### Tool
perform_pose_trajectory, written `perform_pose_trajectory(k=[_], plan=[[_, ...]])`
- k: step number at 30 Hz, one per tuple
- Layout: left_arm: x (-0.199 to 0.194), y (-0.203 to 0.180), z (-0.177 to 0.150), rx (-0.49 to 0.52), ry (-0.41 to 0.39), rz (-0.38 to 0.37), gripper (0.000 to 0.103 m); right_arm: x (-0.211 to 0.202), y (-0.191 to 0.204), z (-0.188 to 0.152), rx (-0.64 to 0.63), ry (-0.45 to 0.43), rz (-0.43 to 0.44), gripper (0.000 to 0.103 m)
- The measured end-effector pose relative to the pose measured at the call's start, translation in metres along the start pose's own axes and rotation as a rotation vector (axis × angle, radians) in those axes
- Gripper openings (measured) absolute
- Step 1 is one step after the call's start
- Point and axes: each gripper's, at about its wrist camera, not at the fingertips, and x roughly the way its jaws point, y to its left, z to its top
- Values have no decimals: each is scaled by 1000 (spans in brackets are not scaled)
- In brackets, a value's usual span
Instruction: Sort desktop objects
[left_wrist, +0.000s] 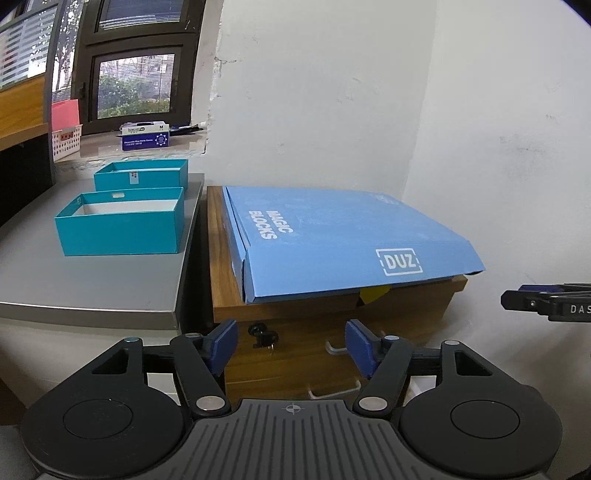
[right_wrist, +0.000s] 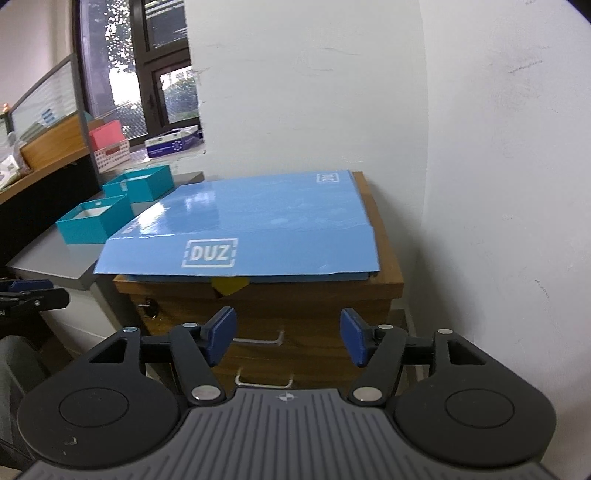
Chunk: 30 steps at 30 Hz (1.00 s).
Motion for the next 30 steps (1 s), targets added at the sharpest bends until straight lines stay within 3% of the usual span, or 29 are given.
perform_pose_trajectory(k=[8,15,30], plan=[[-11,-11,-5,30,6,13,87,-11,19,-8,-25,-2,15,83],[-17,-24,-14,43,11,1,102,-16,33,-16,-28,0,29,101],[-15,-40,-28,72,47,21,103,-16,51,-30,-92,9,-32,103]])
